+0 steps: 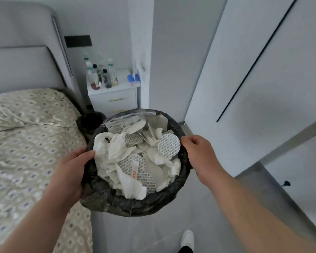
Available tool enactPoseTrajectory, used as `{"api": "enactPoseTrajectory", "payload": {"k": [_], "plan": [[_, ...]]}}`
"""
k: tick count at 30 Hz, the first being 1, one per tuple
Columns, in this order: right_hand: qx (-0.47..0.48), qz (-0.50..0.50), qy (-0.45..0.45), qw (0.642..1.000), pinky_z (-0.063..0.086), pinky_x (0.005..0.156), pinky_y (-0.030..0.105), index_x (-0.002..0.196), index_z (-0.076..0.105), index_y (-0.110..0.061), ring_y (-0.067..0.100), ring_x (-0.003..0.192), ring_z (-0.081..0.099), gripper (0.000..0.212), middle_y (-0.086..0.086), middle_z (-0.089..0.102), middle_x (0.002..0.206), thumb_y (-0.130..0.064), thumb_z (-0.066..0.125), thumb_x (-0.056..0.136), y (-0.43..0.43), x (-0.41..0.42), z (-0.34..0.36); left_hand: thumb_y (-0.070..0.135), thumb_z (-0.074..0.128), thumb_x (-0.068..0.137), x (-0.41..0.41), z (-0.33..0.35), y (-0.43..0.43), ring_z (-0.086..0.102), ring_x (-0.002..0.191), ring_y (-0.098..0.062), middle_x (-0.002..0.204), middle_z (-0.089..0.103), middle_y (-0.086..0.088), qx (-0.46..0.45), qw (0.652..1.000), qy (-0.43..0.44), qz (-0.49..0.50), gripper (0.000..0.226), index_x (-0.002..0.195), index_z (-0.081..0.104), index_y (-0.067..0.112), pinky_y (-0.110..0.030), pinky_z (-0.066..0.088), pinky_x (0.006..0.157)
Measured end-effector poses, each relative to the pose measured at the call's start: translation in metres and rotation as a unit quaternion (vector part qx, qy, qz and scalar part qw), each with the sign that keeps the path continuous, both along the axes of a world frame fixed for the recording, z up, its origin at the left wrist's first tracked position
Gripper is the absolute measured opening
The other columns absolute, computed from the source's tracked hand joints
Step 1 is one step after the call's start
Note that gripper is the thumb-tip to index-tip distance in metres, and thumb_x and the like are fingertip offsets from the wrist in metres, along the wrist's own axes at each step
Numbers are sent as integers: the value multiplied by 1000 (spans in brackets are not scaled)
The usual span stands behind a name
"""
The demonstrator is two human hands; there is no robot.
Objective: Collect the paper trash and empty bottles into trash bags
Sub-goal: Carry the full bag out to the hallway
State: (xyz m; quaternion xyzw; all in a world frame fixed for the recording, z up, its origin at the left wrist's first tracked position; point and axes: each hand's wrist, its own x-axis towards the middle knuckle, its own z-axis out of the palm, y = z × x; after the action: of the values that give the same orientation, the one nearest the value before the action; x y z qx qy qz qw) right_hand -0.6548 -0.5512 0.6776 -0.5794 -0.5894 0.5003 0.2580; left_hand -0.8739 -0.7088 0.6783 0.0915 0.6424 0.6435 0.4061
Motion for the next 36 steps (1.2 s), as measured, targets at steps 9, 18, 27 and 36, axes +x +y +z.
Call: {"api": "enactPoseTrajectory", "payload": {"k": [9, 18, 27, 36], "plan": [[-19, -176, 47, 983, 41, 61, 33, 86, 62, -6, 19, 65, 53, 32, 17, 64, 80, -37, 57, 84, -8, 128, 26, -3, 47, 91, 97, 61, 82, 64, 42, -16, 51, 68, -6, 27, 987, -5, -158, 23, 77, 60, 10, -27, 52, 37], [-9, -357, 107, 928, 49, 68, 40, 83, 63, -7, 26, 70, 62, 26, 20, 70, 84, -33, 61, 86, 17, 284, 35, -4, 53, 86, 241, 72, 202, 69, 62, -32, 76, 72, -22, 1, 946, 12, -324, 15, 91, 67, -1, -43, 59, 65], [17, -491, 86, 867, 43, 60, 32, 88, 62, -2, 22, 68, 56, 26, 22, 67, 85, -28, 58, 90, 17, 408, 62, -1, 50, 90, 383, 92, 276, 70, 66, -33, 80, 73, -22, 32, 888, 6, -458, 18, 89, 68, 1, -37, 58, 58], [14, -596, 75, 800, 41, 56, 30, 89, 60, 0, 21, 66, 52, 27, 14, 60, 76, -27, 58, 90, 32, 492, 62, -2, 50, 89, 495, 87, 353, 70, 67, -33, 82, 72, -23, 40, 816, -7, -577, 19, 91, 69, -1, -35, 57, 59]]}}
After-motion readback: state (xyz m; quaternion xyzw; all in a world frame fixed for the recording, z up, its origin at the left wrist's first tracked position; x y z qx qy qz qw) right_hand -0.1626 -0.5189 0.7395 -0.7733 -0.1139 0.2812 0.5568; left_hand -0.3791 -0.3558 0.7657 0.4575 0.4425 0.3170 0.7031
